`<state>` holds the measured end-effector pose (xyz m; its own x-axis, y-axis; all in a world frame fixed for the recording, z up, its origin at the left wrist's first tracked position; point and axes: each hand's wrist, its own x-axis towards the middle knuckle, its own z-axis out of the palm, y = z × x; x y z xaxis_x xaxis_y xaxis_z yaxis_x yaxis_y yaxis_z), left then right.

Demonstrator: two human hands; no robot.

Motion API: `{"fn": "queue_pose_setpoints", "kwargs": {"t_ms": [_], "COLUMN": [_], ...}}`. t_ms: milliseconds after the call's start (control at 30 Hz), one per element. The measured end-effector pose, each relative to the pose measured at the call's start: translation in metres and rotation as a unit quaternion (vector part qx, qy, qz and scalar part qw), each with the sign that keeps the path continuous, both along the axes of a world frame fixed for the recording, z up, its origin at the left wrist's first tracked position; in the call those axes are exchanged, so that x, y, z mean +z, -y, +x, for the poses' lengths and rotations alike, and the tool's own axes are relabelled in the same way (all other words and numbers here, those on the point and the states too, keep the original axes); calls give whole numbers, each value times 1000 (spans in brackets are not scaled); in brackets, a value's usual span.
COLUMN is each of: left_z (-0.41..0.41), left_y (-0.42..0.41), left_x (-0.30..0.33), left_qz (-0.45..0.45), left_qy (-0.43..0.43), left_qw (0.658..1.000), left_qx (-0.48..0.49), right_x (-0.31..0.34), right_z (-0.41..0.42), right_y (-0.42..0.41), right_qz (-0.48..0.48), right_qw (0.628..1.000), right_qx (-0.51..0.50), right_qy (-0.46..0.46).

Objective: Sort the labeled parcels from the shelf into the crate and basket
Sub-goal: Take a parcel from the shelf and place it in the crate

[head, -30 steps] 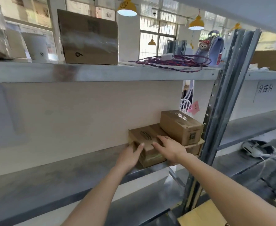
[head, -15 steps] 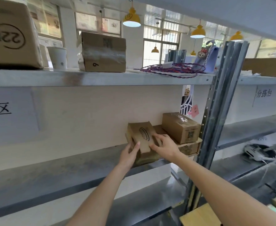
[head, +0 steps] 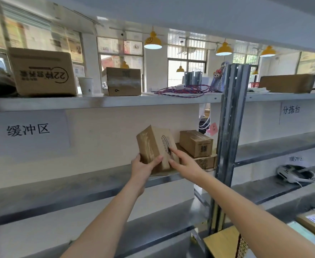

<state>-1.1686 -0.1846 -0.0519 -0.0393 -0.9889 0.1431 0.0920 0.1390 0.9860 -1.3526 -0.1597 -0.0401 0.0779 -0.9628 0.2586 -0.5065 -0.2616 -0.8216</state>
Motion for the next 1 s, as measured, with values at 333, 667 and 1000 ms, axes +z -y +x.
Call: {"fn": "queue_pose_setpoints", "kwargs": {"t_ms": [333, 667, 1000], "left_z": [-14, 10, 34], "left_y": [-56, -77, -121], "left_x": [38, 55, 31], "left_qz": [39, 1, 14], "left_qy": [-132, -86, -31], "left_qw": [985, 980, 970], "left_qx": [-99, -180, -240], "right_x": [28, 40, 32], "right_z": [14, 25, 56], "right_y": [-76, -125, -201], "right_qz": [2, -7, -30], "right_qw": [996, 986, 976], "right_qx": [-7, -94, -181], "right_qy": [94, 137, 119]}}
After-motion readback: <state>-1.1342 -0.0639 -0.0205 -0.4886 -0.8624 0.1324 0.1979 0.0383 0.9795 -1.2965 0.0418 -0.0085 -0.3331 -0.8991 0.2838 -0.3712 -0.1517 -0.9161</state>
